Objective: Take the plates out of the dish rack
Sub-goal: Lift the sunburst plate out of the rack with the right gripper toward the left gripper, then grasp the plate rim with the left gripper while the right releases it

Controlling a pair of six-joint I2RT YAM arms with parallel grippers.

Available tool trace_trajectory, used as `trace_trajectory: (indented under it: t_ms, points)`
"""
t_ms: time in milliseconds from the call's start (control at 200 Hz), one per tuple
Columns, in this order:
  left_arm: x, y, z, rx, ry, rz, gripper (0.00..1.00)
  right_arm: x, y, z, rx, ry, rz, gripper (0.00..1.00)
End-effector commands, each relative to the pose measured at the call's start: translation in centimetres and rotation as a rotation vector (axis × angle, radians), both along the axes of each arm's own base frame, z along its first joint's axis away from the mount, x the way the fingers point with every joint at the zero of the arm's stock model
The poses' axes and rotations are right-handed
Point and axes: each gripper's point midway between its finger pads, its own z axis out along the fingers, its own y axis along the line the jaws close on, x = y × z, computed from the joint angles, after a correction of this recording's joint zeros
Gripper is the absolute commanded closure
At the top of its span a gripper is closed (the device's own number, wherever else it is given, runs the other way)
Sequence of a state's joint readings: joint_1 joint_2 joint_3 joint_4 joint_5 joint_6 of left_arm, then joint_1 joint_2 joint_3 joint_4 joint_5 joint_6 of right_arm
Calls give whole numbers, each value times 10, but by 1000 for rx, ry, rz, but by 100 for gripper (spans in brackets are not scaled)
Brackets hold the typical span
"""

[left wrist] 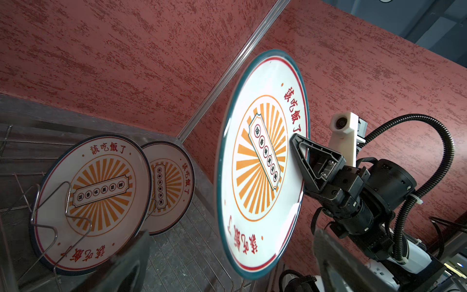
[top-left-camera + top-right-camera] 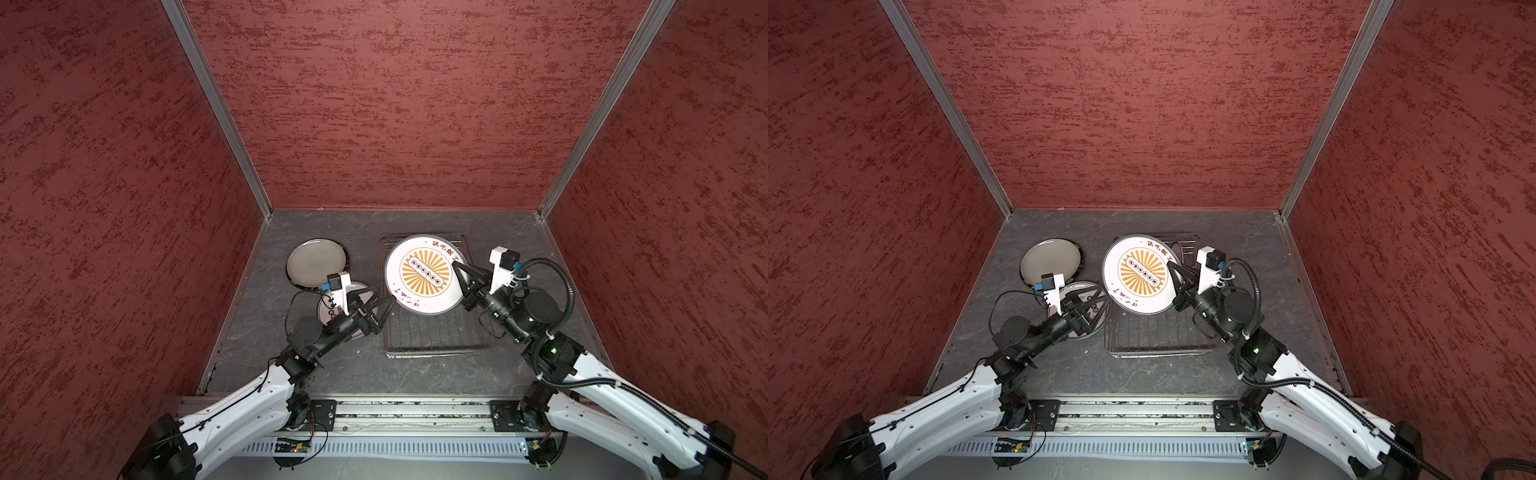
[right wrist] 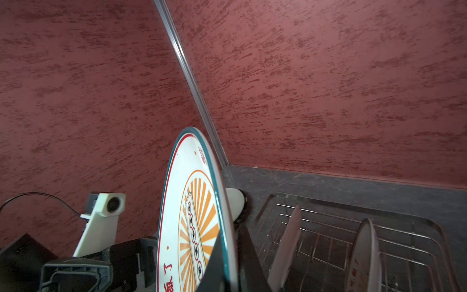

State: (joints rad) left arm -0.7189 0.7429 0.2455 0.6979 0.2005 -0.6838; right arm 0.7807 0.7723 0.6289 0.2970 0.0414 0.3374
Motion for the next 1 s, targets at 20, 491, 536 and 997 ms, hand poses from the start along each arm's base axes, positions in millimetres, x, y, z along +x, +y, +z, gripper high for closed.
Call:
trace_trajectory:
  t_ms: [20,491,536,997]
  points:
    - [-9,-3,-1,-5,-11,-48,10,-20,16,34,113,-76,160,100]
    - [-2,5,-15,7,82,8,71,-4,31,21,94,-52,159,100]
    - [-2,6,-16,8,85,12,76,-2,31,21,92,-50,153,100]
    - [3,8,-26,6,158,29,100,8,50,-2,44,-10,187,88]
